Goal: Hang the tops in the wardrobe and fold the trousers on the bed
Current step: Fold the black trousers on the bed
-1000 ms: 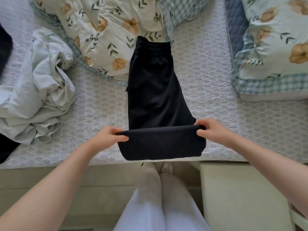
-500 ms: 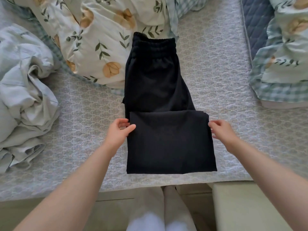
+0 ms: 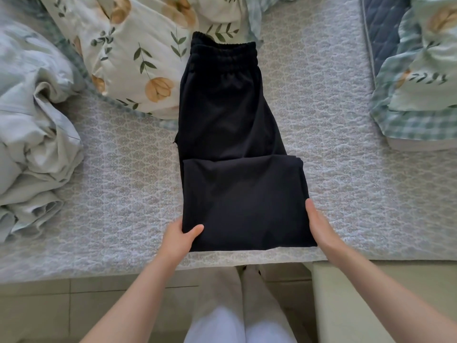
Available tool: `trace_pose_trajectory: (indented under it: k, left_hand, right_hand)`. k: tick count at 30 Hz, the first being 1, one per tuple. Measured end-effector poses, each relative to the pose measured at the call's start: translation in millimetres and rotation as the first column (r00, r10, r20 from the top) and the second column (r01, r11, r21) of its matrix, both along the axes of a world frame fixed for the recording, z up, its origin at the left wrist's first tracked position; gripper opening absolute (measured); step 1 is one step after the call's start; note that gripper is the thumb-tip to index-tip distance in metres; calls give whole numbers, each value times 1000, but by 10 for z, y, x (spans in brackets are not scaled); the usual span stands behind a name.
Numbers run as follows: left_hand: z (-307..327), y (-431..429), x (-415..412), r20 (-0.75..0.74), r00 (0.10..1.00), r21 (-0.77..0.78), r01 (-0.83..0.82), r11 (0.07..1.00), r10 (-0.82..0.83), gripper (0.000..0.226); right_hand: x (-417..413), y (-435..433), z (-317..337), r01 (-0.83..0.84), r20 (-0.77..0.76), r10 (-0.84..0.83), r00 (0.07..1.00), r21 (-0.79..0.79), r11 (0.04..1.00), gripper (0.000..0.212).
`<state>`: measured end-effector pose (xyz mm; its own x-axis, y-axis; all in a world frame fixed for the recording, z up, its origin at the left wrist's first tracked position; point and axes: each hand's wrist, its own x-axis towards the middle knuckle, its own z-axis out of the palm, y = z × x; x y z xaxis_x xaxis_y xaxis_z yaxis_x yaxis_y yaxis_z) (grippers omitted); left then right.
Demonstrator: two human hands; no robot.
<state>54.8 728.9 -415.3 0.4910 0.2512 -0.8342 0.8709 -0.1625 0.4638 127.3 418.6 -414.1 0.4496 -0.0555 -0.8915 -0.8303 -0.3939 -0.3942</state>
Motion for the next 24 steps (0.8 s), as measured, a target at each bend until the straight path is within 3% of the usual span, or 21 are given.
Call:
trace_pose_trajectory:
  k: [5, 8, 15, 19, 24]
  left_hand:
    - [21, -33, -134, 54, 991, 16, -120, 993, 119, 14]
    - [-10, -52, -139, 63, 987, 73, -149, 986, 145, 5]
    - [119, -69, -194, 42, 994, 7, -98, 995, 97, 23]
    - [335, -80, -299, 43, 991, -19, -122, 992, 123, 23]
    - [750, -150, -667, -13, 987, -18, -163, 987, 162, 48]
  right_hand:
    - [-47, -79, 17, -86, -21, 88, 996, 70, 994, 47]
    - [-103, -134, -41, -87, -24, 88, 996, 53, 995, 61]
    - [-197, -113, 60, -127, 103, 127, 987, -11, 992, 39]
    - [-339, -168, 252, -134, 96, 134, 986, -7, 991, 30]
    - [-609, -313, 773, -97, 43, 96, 994, 19, 995, 44]
